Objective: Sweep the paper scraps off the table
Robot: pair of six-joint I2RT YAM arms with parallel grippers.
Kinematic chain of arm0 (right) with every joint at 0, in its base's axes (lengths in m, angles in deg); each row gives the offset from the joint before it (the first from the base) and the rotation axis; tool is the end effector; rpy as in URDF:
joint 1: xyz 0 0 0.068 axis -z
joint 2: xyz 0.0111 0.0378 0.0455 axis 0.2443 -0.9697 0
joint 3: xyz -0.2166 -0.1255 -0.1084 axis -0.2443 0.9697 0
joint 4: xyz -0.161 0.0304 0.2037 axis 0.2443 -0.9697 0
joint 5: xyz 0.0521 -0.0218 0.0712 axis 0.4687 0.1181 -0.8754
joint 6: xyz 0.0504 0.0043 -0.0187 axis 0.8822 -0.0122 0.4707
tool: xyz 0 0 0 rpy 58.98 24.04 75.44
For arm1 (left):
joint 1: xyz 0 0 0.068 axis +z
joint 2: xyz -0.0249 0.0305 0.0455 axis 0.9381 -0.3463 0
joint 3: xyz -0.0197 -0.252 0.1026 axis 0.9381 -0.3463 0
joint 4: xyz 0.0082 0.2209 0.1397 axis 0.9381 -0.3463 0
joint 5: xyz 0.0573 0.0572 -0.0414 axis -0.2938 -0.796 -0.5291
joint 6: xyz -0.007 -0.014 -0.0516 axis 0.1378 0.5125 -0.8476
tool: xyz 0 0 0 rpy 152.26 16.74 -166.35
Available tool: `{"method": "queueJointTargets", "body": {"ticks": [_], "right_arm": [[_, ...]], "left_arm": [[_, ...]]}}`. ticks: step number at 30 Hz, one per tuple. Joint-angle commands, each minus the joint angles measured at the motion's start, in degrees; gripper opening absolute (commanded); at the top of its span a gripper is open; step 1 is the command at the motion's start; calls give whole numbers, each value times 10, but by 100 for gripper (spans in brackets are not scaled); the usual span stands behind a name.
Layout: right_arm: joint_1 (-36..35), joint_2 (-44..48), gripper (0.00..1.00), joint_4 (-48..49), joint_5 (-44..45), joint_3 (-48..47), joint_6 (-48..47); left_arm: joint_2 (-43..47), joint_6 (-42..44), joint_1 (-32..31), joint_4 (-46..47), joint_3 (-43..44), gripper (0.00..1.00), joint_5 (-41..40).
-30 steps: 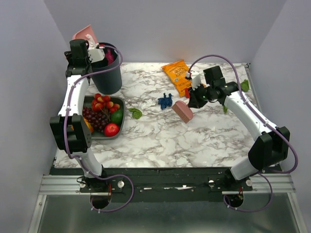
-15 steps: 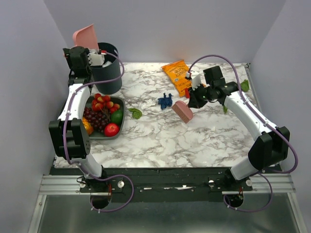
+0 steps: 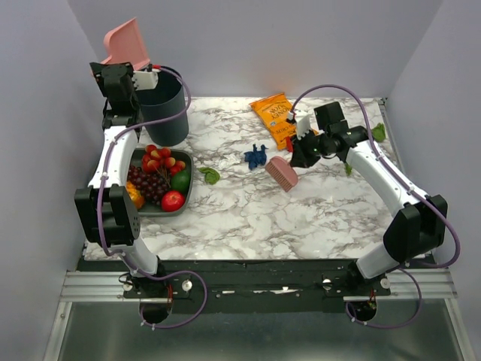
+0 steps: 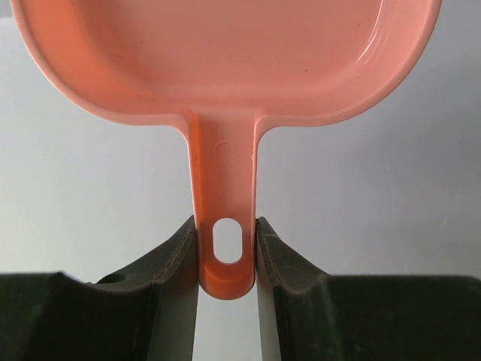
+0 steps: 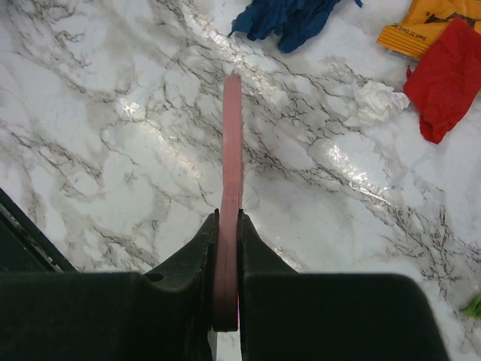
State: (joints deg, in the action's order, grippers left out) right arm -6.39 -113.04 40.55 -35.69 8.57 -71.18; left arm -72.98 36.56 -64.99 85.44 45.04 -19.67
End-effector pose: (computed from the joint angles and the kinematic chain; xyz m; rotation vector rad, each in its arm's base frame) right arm 0.3056 0.1291 0.3129 -0.9236 2.2755 0.5224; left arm 0.4023 0.0470 0.4000 0.9430 1.5598 1.5374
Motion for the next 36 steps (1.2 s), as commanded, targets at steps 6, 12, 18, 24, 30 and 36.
{"method": "queueJointTargets", "body": {"ticks": [6,12,18,24,30,36], "right_arm": [[-49,-46,1,4,-76,-131,13],[-74,-160,1,22,-129,-270,105],[-86,-314,1,75,-187,-407,288],[-95,-420,1,103,-207,-460,384],[-104,-440,1,103,-173,-431,420],[-108,-423,1,59,-95,-379,405]], "left_arm": [[0,-367,3,-218,218,0,-17],[32,-513,3,-370,234,0,62],[115,-515,1,-369,102,0,92],[163,-499,-2,-371,37,0,91],[160,-508,-13,-412,43,0,62],[171,-487,-49,-421,6,0,50]]}}
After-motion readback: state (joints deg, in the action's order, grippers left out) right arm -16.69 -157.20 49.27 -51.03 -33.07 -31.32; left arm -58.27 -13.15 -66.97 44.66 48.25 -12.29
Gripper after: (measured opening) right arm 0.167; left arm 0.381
